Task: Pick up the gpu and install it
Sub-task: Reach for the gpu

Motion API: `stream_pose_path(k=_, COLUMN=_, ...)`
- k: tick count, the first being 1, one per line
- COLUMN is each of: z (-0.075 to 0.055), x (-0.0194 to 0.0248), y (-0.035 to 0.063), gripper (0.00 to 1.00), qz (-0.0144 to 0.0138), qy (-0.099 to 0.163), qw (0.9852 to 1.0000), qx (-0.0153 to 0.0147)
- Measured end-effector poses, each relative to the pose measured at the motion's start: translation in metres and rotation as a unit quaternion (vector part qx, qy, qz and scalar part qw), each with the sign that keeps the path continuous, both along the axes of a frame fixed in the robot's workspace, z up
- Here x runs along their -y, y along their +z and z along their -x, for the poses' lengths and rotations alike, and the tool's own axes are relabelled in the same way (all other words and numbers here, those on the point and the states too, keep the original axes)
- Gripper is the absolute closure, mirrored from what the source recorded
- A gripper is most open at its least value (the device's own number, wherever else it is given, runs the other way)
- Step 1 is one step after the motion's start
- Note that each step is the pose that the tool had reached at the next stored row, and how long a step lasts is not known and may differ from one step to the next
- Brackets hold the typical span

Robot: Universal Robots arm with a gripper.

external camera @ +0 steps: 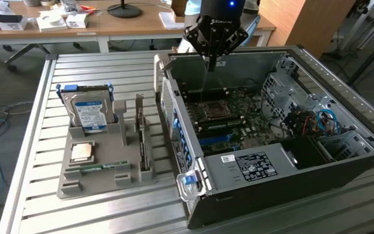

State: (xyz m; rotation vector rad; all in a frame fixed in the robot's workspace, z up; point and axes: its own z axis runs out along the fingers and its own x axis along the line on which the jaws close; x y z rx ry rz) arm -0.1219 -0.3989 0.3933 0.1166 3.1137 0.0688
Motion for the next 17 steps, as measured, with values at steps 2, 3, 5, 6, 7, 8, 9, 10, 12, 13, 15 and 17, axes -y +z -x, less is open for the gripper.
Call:
stream_pose_path(k=2, z=0.000, x=0.0000, y=0.0000, gripper=0.89, qz=0.0000, qy=0.000, qw=1.0000, qx=0.0000)
stream_pose_path(k=3, z=0.000, x=0.0000, y=0.0000, gripper=0.89, qz=0.0000, qy=0.000, qw=1.0000, qx=0.0000)
stream_pose_path(k=5, z=0.001, x=0.0000, y=-0.0001, gripper=0.89, qz=-0.0001, qy=0.000, qw=1.0000, qx=0.0001)
stream_pose_path(k=6, z=0.002, x=0.0000, y=0.0000, gripper=0.89, qz=0.0000, qy=0.000, qw=1.0000, qx=0.0000)
stream_pose_path(k=7, z=0.003, x=0.0000, y=0.0000, gripper=0.89, qz=0.0000, qy=0.000, qw=1.0000, qx=0.0000)
stream_pose_path(k=8, z=0.005, x=0.0000, y=0.0000, gripper=0.89, qz=0.0000, qy=0.000, qw=1.0000, qx=0.0000)
stream_pose_path(k=9, z=0.007, x=0.0000, y=0.0000, gripper=0.89, qz=0.0000, qy=0.000, qw=1.0000, qx=0.0000)
stream_pose_path(k=10, z=0.009, x=0.0000, y=-0.0001, gripper=0.89, qz=0.0000, qy=0.000, qw=1.0000, qx=0.0001)
stream_pose_path(k=12, z=0.012, x=0.0000, y=-0.0001, gripper=0.89, qz=0.0000, qy=0.000, qw=1.0000, qx=0.0001)
stream_pose_path(k=13, z=0.013, x=0.0000, y=-0.0001, gripper=0.89, qz=0.0000, qy=0.000, qw=1.0000, qx=0.0001)
stream_pose_path(k=15, z=0.016, x=0.0000, y=0.0000, gripper=0.89, qz=0.0000, qy=0.000, qw=1.0000, qx=0.0000)
stream_pose_path(k=17, z=0.019, x=-0.0001, y=-0.0001, gripper=0.89, qz=0.0000, qy=0.000, qw=1.0000, qx=0.0000)
